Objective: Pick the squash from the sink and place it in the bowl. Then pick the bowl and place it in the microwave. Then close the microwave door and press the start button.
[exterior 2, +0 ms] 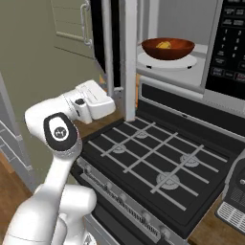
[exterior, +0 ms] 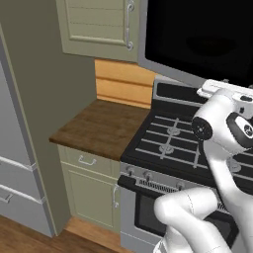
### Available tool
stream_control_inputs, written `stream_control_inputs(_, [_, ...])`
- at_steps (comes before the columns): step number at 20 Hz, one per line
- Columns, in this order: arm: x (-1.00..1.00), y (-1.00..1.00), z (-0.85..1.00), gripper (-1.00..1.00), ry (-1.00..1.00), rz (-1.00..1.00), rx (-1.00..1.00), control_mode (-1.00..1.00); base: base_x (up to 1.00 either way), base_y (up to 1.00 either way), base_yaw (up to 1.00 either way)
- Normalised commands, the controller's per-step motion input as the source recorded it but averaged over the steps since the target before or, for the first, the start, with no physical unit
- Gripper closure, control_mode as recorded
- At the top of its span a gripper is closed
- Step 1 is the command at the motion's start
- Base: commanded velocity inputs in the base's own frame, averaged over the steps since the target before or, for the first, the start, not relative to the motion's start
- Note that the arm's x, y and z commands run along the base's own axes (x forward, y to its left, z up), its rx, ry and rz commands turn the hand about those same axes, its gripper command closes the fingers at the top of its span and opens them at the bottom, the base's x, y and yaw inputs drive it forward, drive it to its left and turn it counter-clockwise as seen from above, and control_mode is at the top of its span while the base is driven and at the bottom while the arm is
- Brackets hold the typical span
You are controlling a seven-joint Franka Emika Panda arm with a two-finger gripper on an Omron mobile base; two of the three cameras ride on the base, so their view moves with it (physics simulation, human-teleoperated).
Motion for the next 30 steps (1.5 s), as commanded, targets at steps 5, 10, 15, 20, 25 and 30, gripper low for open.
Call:
stream_control_inputs(5, [0.57, -0.58, 0.00, -1.00, 0.15, 0.08, 0.13, -1.00, 0.00, 0.00, 0.00])
stream_control_inputs(10, [0.64, -0.64, 0.00, -1.00, 0.10, 0.09, 0.16, -1.00, 0.00, 0.00, 0.00])
stream_control_inputs(15, [0.58, -0.51, 0.00, -1.00, 0.07, 0.13, 0.18, -1.00, 0.00, 0.00, 0.00])
stream_control_inputs(20, [0.64, -0.51, 0.00, -1.00, 0.01, 0.13, 0.17, -1.00, 0.00, 0.00, 0.00])
stream_control_inputs(25, [0.70, -0.54, 0.00, -1.00, 0.00, 0.13, 0.15, -1.00, 0.00, 0.00, 0.00])
stream_control_inputs(30, [0.72, -0.54, 0.00, -1.00, 0.00, 0.12, 0.14, -1.00, 0.00, 0.00, 0.00])
